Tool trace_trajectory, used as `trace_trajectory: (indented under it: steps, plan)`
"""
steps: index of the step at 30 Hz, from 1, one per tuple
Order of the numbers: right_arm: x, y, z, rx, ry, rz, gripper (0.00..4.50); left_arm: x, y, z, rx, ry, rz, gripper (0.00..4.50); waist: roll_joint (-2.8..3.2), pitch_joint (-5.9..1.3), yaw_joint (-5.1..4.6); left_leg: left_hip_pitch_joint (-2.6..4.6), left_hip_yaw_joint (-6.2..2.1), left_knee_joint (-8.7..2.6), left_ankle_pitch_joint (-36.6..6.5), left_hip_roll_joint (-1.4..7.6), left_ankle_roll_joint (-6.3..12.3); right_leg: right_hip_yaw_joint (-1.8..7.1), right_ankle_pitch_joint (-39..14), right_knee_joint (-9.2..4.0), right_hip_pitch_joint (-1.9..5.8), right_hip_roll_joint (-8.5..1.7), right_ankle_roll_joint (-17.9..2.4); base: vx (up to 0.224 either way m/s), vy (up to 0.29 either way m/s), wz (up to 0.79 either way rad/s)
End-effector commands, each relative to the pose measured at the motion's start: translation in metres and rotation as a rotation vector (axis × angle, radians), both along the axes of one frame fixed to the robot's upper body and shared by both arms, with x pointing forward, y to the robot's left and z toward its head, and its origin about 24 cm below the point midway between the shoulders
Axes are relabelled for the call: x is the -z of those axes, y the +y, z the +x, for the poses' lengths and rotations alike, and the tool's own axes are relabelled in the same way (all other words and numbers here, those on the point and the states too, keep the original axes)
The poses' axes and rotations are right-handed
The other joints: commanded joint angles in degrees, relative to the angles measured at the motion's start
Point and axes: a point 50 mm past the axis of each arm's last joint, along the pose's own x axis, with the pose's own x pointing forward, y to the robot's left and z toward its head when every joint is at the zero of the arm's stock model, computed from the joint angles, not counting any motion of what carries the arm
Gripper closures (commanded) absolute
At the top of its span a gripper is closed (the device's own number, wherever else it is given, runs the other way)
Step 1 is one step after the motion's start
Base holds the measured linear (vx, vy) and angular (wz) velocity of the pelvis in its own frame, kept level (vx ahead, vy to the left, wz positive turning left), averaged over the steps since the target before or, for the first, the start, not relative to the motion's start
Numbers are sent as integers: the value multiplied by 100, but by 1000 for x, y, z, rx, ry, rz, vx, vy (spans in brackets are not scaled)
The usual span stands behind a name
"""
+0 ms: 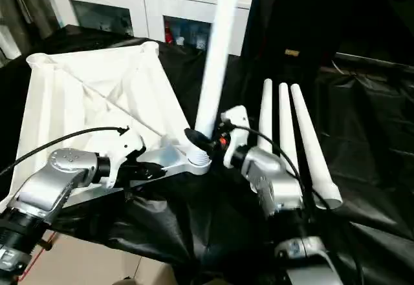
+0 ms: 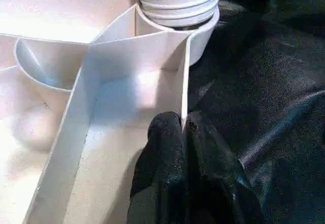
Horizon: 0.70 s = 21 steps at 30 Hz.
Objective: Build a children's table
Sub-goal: Insert table leg to table base
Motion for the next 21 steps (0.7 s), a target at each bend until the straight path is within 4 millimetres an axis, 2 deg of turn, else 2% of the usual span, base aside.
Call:
trace_trajectory:
  steps: [1, 2, 3, 5, 6, 8, 18, 21]
  plan:
    - [21, -19, -6, 86, 73, -34, 261, -11, -1, 6, -15, -37, -60, 450, 63, -389, 9, -6, -16, -408, -360, 254, 194, 272, -349, -375, 336, -460, -1379, 0, 0, 0]
    - [22, -20, -7, 92, 69, -33, 261, -11, -1, 6, -16, -38, -59, 450, 50, -387, 9, -10, -21, -414, -423, 254, 178, 272, -434, -380, 350, -462, -1371, 0, 0, 0]
    - [24, -22, -8, 106, 66, -33, 261, -11, -2, 7, -18, -39, -59, 450, 99, -388, 15, -3, -23, -411, -459, 261, 158, 277, -465, -379, 334, -471, -1375, 0, 0, 0]
    - [26, -23, -10, 117, 57, -33, 261, -11, -2, 8, -24, -44, -59, 450, 74, -391, 8, -11, -23, -413, -459, 253, 153, 275, -431, -384, 346, -455, -1372, 0, 0, 0]
    - [30, -26, -15, 141, 43, -37, 261, -10, -3, 9, -32, -51, -57, 450, 90, -389, 18, -1, -19, -412, -472, 256, 154, 278, -437, -388, 336, -461, -1372, 0, 0, 0]
    - [31, -27, -17, 151, 37, -40, 261, -10, -3, 10, -34, -52, -57, 450, 83, -392, 40, -5, -19, -413, -477, 260, 155, 280, -434, -392, 342, -467, -1361, 0, 0, 0]
    - [35, -27, -21, 181, 2, -63, 261, -9, -3, 10, -38, -55, -56, 450, 77, -380, 37, -11, -27, -431, -552, 259, 163, 279, -542, -404, 337, -463, -1327, 0, 0, 0]
    - [35, -20, -23, 112, -35, -138, 261, -8, -3, 9, -31, -52, -51, 450, 80, -379, 37, -10, -29, -435, -571, 262, 143, 278, -589, -409, 333, -460, -1295, 0, 0, 0]
